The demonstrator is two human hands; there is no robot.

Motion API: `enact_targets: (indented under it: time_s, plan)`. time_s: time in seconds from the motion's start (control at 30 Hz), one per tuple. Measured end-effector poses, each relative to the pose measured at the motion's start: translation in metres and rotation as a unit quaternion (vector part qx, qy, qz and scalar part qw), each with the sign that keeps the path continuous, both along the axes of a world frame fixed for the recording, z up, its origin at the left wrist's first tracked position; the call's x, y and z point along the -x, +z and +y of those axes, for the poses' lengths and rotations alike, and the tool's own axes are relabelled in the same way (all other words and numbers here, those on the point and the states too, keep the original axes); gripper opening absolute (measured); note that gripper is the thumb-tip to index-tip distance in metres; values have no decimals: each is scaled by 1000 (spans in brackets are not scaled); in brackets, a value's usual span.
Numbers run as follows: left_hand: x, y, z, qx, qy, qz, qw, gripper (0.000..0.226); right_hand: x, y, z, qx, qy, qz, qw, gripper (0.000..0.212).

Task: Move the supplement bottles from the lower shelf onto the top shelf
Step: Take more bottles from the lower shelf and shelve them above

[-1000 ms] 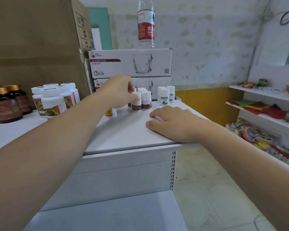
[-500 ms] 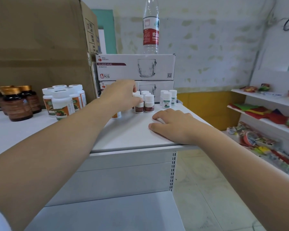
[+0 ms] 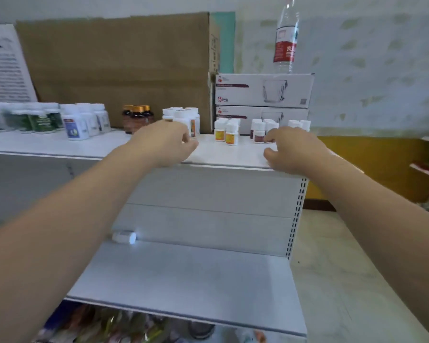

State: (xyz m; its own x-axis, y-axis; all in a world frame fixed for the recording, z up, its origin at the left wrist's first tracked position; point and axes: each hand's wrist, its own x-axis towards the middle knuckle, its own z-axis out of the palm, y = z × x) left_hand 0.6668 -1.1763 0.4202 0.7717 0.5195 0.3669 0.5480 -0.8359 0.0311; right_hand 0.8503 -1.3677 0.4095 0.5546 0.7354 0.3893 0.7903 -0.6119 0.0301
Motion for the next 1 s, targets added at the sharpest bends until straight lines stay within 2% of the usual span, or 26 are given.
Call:
enact_targets:
  time_s: [0.17,0.3,0.5,0.7,0.87,1.0]
  plan:
    - [92,-25,16,11,39,-29,999,39,75,-13,15,-28,57,-36,997,44]
    - [171,-59,36,31,59,-60,996,40,152,-37,36,-53,110,-28,992,45]
    - [293,-135,90,112,135,-76,982,37,257,-117,95,-74,141,50,986,43]
    - [385,-209,144,124,185,-72,972,39,327,-203,153,-68,107,143,982,42]
    - [429,-265,179,162,213,-132,954,35,364,-254,194,-62,96,198,973,41]
    - [433,-307,209,208,211,-120,948,34,373,-289,232,-44,99,230,967,40]
